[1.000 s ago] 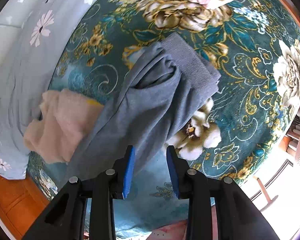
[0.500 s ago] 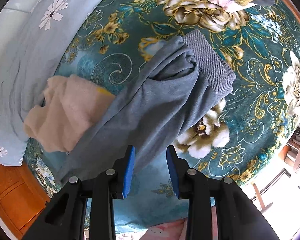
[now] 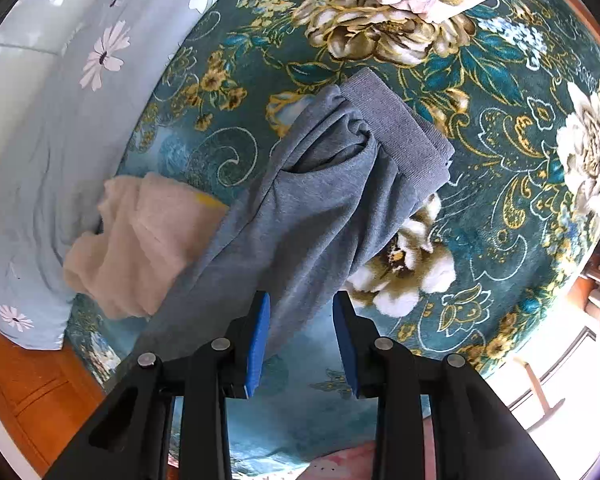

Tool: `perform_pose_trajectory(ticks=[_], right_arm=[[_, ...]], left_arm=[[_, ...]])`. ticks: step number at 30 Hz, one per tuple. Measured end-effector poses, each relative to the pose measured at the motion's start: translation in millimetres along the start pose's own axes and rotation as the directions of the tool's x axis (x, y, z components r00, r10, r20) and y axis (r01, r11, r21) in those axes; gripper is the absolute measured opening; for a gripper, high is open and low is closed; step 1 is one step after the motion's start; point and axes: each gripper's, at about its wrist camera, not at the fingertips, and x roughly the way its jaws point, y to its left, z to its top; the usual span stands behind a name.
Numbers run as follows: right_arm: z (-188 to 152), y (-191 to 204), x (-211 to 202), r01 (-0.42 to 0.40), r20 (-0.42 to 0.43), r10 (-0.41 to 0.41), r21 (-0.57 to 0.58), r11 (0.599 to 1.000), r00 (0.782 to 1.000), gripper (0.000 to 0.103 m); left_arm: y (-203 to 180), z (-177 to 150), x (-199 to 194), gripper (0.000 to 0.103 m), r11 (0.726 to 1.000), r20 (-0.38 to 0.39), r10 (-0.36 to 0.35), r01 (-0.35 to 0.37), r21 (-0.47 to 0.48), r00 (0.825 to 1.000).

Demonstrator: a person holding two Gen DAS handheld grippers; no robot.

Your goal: Fold clothes

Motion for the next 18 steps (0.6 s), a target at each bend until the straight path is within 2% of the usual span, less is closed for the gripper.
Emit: perform_pose_trajectory(ticks=[1, 2, 4, 6, 8, 13, 18], right_arm=[[-1, -3, 0, -0.011, 0.002, 0.011, 0.004, 1.000, 1.000, 0.033], [-2, -7, 1, -0.023, 0.002, 0.023, 0.012, 1.000, 1.000, 0.033], [-4, -15, 8, -0.049, -0.009, 0.050, 0.023, 0.999, 0.999, 0.033], [-7, -25, 16, -0.070, -0.021, 0.070, 0.036, 0.997, 0.997, 0.035], [-9, -35, 20, -0.098, -0.016, 0.099, 0.053, 0.994, 0.995, 0.038], [-5, -76, 37, -0.148, 0.020, 0.146, 0.157, 0.976, 0.989, 0.038], [3, -127, 63, -0.206, 0.076, 0.192, 0.319, 0.925, 0.978, 0.038]], left_arm=[[16, 8, -1, 0.014, 0.999, 0.006, 0.049, -0.049, -0.019, 0.999], [34, 14, 5, 0.014, 0.991, 0.001, 0.129, -0.129, -0.040, 0.992], [82, 21, 19, 0.014, 0.947, -0.056, 0.263, -0.269, -0.174, 0.963], [108, 18, 23, 0.014, 0.903, -0.092, 0.261, -0.277, -0.327, 0.961], [119, 9, 13, 0.014, 0.880, -0.086, 0.229, -0.244, -0.407, 0.970], [89, 4, -9, 0.014, 0.894, -0.100, 0.284, -0.301, -0.332, 0.953], [51, 12, -17, 0.014, 0.900, -0.086, 0.324, -0.335, -0.278, 0.942]])
